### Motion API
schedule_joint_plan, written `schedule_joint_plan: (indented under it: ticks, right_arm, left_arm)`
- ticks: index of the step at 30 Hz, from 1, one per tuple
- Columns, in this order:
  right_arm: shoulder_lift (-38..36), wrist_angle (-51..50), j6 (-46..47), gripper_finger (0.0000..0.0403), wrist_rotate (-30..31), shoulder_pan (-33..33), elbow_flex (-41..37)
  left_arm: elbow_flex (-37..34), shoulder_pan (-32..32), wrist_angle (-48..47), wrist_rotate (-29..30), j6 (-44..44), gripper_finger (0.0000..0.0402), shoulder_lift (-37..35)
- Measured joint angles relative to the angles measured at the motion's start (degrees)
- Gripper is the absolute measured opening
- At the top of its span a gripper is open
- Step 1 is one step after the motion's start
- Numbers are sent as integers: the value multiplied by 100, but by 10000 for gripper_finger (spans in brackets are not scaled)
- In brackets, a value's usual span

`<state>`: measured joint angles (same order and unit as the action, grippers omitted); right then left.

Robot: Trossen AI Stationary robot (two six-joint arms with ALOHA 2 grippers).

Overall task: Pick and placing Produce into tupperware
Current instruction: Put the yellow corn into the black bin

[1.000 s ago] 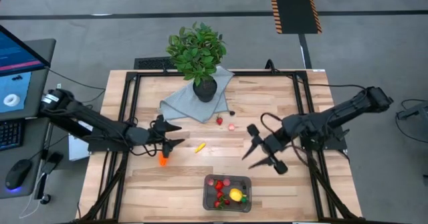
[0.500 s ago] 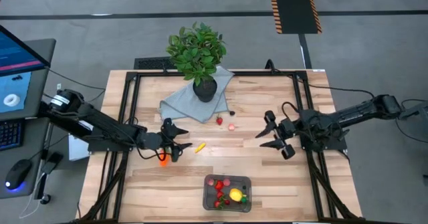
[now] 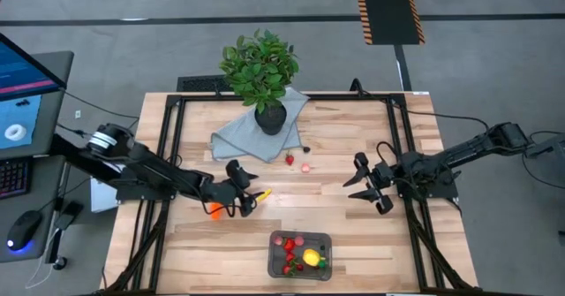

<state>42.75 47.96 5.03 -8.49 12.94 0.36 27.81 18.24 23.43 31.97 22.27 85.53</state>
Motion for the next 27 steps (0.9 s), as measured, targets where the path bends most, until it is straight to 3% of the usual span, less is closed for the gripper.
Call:
schedule_joint_plan:
  ticks: [7, 27]
  right_arm:
    - [-3, -78, 58, 187, 4, 17, 0]
    - [-3, -146, 167, 187, 2, 17, -4]
  left_arm:
    - [234, -24, 1, 21, -11, 274, 350]
    - [247, 51, -553, 4, 309, 274, 368]
